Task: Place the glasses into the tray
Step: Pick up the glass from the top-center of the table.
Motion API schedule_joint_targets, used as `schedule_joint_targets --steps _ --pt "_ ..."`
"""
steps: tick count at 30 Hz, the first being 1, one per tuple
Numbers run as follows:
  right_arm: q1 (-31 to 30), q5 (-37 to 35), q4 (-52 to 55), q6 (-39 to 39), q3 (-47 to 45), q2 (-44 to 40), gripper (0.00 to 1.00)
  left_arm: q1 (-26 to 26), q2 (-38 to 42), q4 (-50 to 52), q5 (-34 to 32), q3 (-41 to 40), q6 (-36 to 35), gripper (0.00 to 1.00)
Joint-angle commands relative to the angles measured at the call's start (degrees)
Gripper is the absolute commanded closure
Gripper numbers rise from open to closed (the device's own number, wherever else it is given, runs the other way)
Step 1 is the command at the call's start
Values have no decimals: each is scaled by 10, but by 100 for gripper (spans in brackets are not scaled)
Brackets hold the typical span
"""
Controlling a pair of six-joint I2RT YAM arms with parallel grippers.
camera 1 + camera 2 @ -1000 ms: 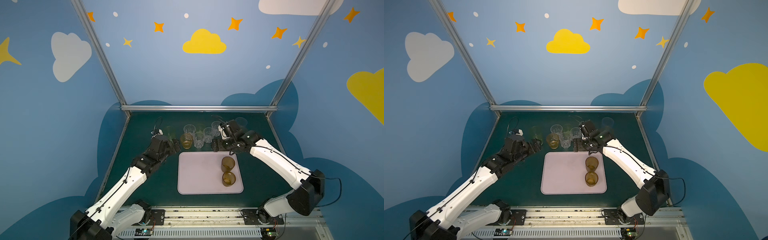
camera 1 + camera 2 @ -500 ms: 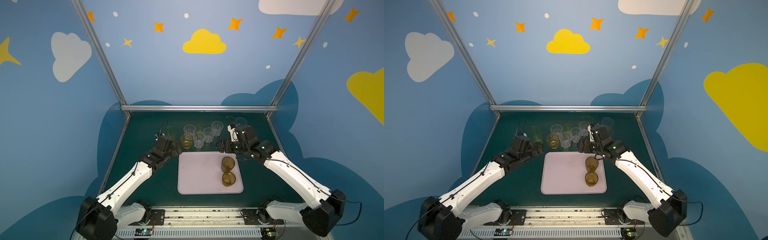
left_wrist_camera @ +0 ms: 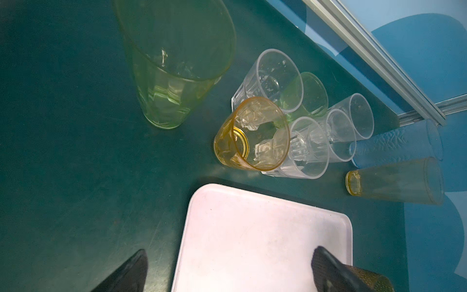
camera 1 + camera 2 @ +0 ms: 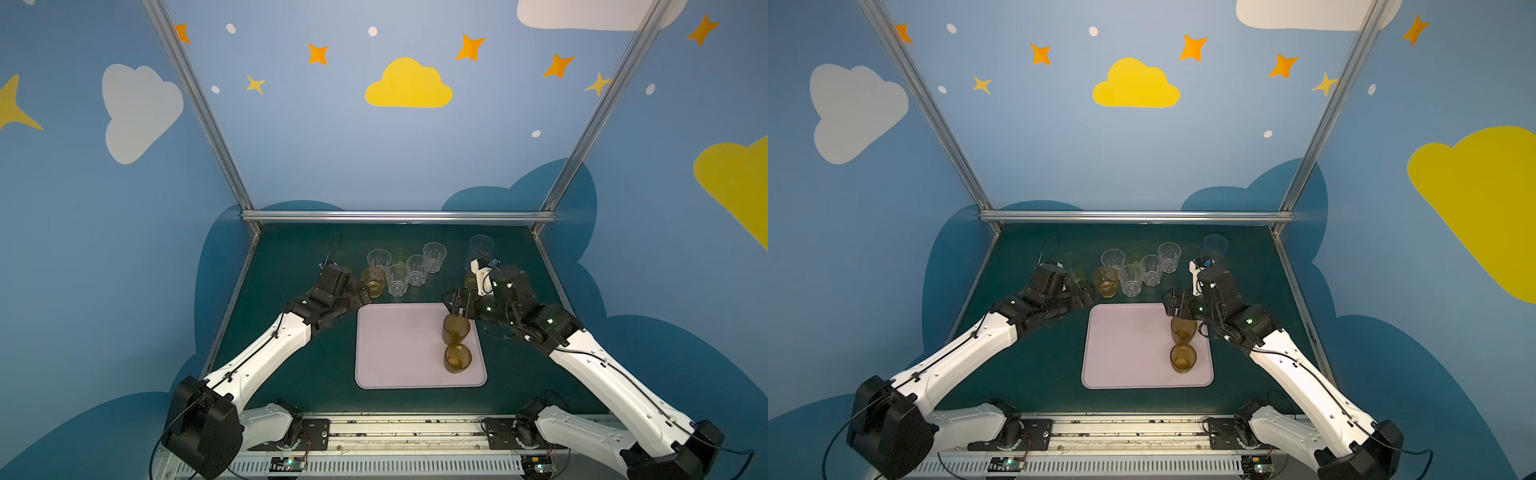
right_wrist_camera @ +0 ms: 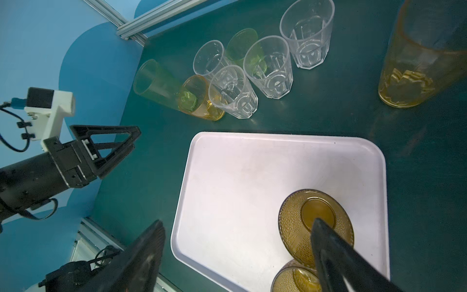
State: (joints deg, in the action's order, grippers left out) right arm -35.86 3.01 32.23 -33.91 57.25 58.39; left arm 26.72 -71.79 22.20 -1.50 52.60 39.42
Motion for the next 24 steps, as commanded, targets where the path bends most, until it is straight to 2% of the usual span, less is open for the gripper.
schedule_joint_targets --steps 1,2,4,19,22,24 --pt "1 9 -15 -7 -13 -18 10 -2 -15 -19 14 11 0 1" --pt "1 8 -17 -10 -17 -21 10 -3 -21 -17 12 14 3 1" --pt "1 6 -21 -14 -23 -26 10 -2 -30 -20 13 18 0 10" --pt "0 7 -30 -34 -83 -82 10 -2 -113 -15 -20 76 -18 33" --pt "1 6 -20 -33 -80 -94 10 -3 -141 -13 -19 97 -16 44" --pt "0 11 -24 -34 -83 -103 10 -3 -159 -13 -18 111 -14 45"
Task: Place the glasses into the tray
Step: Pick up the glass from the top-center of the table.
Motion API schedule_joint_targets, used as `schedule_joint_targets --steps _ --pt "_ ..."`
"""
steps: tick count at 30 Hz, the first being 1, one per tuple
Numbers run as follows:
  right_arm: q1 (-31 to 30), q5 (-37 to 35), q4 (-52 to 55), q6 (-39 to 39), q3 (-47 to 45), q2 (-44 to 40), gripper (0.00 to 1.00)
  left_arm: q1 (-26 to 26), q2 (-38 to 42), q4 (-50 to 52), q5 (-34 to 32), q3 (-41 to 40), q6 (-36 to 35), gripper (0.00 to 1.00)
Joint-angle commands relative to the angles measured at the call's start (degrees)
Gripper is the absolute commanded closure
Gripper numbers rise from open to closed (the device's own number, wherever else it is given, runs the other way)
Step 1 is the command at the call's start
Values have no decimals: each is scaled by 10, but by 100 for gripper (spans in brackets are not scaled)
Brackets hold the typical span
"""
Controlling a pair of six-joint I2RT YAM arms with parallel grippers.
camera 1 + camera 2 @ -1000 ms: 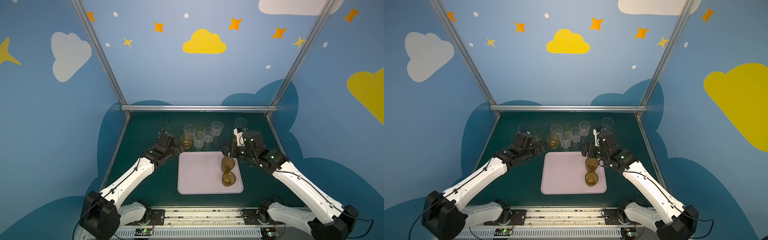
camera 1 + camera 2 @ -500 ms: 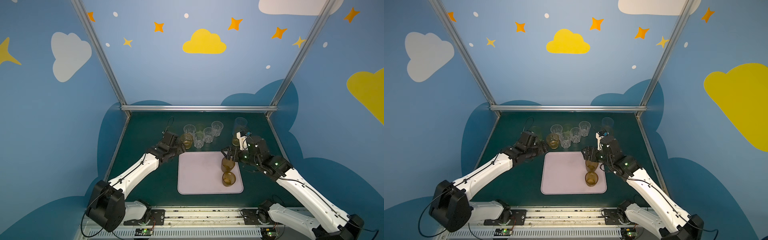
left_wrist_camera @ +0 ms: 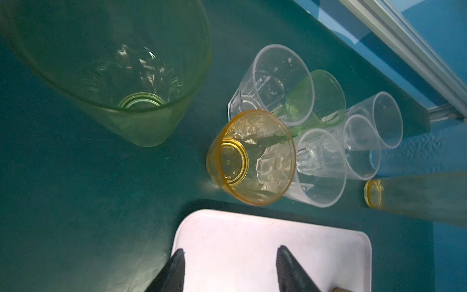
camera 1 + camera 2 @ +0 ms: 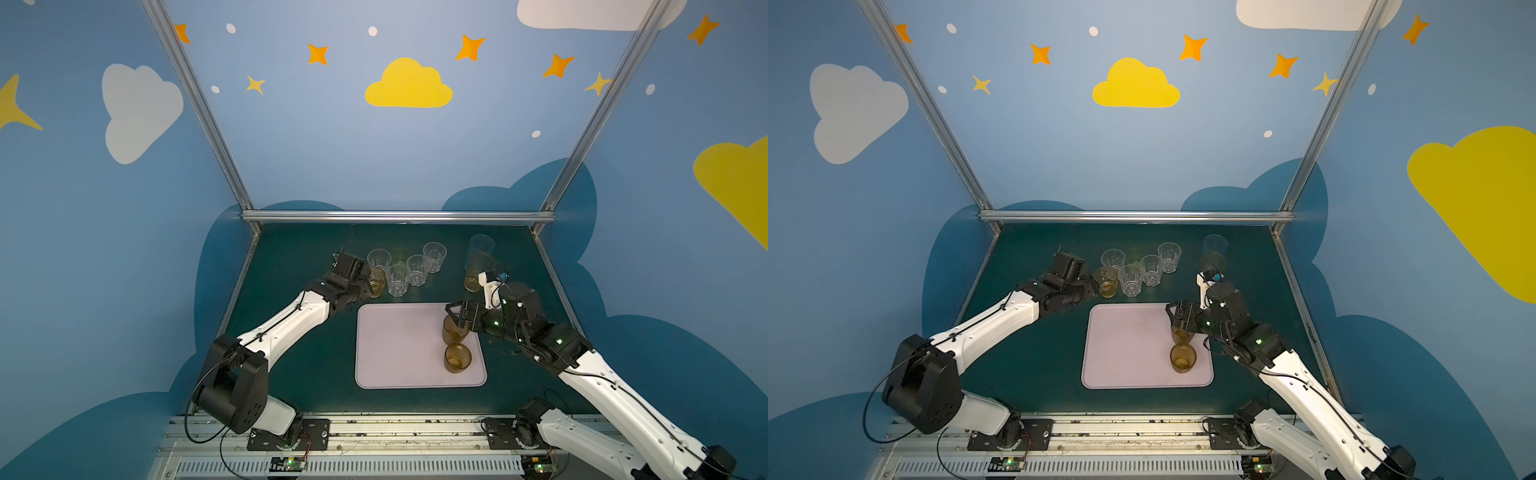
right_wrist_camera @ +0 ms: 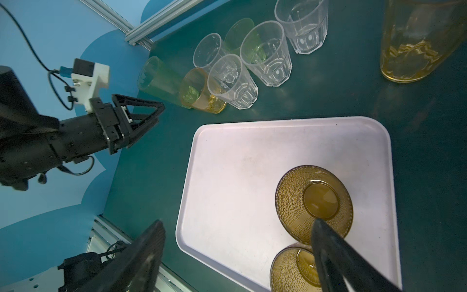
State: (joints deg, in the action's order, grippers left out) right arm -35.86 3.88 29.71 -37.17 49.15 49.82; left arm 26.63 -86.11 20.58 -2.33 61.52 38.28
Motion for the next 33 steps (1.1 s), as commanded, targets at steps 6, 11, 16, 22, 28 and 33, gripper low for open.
schedule_joint_targets --steps 6,11,16,22,28,33 --pt "1 4 -6 -2 -15 -33 10 -2 -78 19 -18 65 -9 50" --pt "1 9 2 0 -15 -32 10 -3 -130 63 -42 114 -23 62" --pt "1 16 1 -2 -15 -31 10 -3 -145 67 -71 126 -28 64" --pt "2 15 7 -4 -19 -30 10 -5 -165 77 -84 144 -36 64" --pt "2 14 12 -8 -20 -27 10 -9 -180 78 -82 152 -37 66" --pt "1 11 13 -11 -21 -26 10 -10 -184 75 -79 154 -41 72"
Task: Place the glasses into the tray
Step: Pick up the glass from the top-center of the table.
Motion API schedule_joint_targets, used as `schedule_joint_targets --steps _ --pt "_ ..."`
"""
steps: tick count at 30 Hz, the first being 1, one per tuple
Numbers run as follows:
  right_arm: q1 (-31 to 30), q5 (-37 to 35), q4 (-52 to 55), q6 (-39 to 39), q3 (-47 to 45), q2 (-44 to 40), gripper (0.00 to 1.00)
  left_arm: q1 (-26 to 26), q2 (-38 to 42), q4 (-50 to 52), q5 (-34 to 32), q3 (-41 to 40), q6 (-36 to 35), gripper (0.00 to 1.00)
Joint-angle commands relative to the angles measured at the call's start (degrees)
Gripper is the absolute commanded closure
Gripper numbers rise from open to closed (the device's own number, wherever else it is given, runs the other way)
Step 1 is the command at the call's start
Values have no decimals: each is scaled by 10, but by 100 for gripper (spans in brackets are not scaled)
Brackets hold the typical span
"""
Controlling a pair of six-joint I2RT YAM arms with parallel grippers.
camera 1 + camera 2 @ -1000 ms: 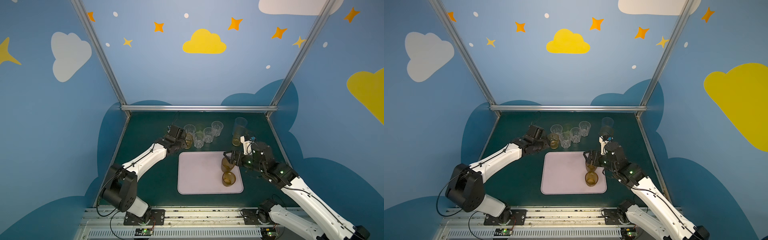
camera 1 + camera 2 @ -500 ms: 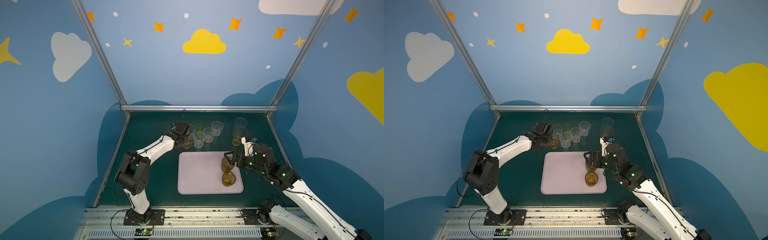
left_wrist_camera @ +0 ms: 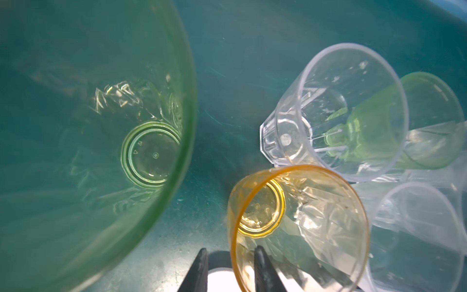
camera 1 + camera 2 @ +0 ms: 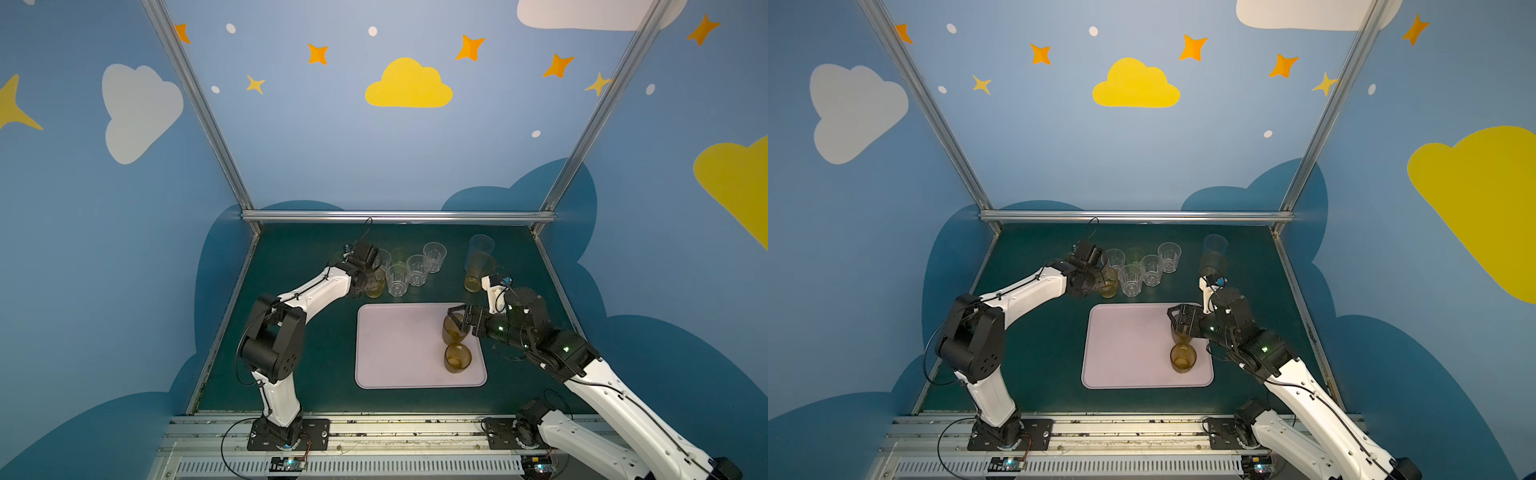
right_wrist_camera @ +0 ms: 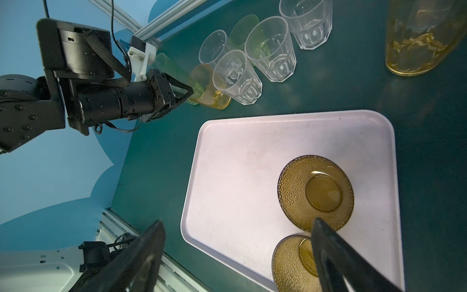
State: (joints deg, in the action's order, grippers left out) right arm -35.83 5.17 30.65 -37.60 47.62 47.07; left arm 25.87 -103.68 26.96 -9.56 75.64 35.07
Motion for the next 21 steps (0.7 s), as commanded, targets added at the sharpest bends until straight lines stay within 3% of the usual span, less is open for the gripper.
schedule_joint_targets --steps 1,21 --pt "1 -2 4 -7 -6 2 10 -2 -10 11 -6 14 -9 72" --pt "1 -12 2 -21 -16 0 10 -2 -25 30 13 24 -15 83"
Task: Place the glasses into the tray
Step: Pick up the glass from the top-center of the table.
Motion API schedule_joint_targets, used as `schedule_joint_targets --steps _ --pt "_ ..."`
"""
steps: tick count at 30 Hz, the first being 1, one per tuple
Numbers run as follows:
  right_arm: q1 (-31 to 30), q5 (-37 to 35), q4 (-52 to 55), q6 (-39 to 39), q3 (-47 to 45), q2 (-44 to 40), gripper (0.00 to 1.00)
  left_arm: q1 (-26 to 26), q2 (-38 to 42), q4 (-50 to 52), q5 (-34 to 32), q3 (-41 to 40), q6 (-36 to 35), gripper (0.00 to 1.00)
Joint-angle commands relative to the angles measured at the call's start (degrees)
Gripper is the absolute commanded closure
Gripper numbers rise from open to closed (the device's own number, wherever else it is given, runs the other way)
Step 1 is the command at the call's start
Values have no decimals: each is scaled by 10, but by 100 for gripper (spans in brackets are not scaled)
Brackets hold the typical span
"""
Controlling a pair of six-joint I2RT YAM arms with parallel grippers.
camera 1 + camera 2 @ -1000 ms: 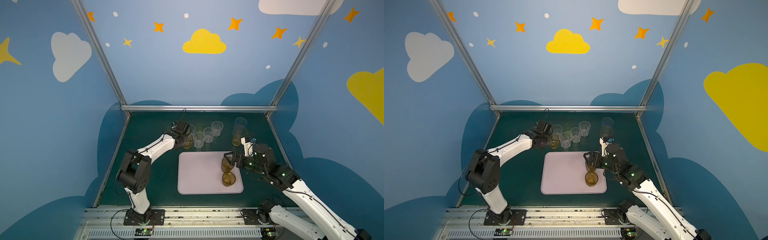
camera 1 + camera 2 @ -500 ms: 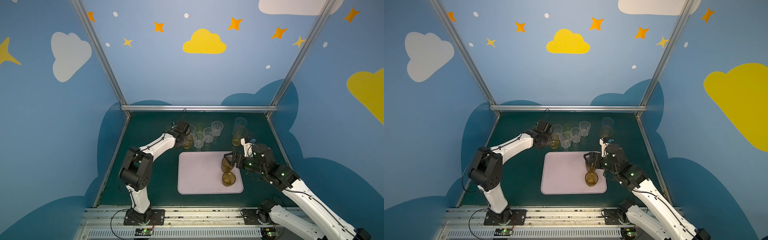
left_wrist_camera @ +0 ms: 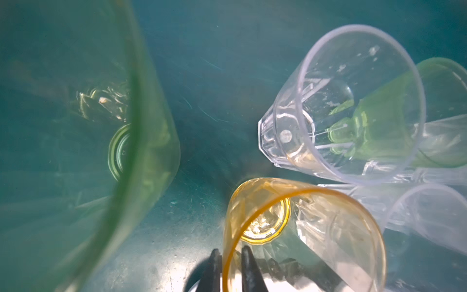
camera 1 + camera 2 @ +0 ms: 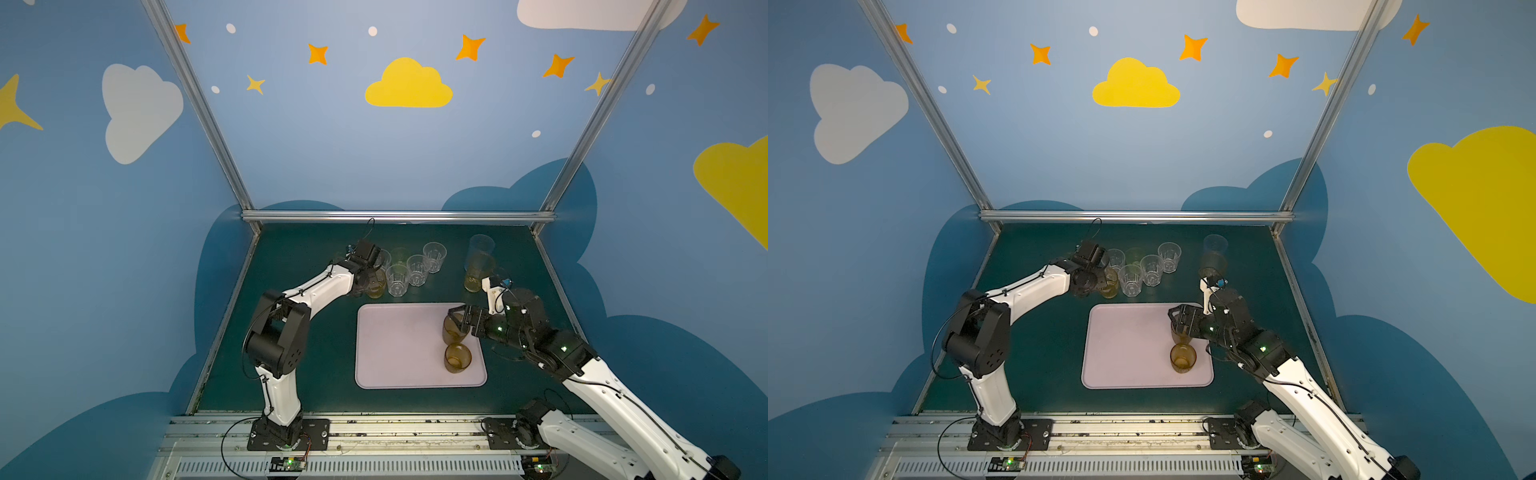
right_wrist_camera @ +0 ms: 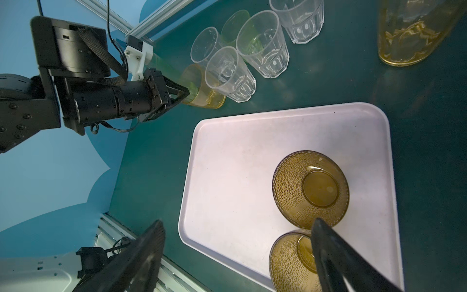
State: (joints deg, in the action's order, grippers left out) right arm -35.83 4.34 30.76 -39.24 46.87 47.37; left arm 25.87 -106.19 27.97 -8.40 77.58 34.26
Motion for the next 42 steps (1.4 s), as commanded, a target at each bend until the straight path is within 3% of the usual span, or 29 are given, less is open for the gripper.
schedule_joint_targets --steps 1,4,22,42 --pt "1 -3 2 -6 -10 -4 10 -3 1 21 1 4 -7 84" --pt "1 -1 3 -7 -13 -10 10 -3 5 23 3 1 -6 93" --pt "3 -1 -8 -7 -40 -38 10 -1 45 42 1 -14 -14 96" --pt "6 -13 2 -12 -66 -98 10 23 180 64 14 -88 -14 96"
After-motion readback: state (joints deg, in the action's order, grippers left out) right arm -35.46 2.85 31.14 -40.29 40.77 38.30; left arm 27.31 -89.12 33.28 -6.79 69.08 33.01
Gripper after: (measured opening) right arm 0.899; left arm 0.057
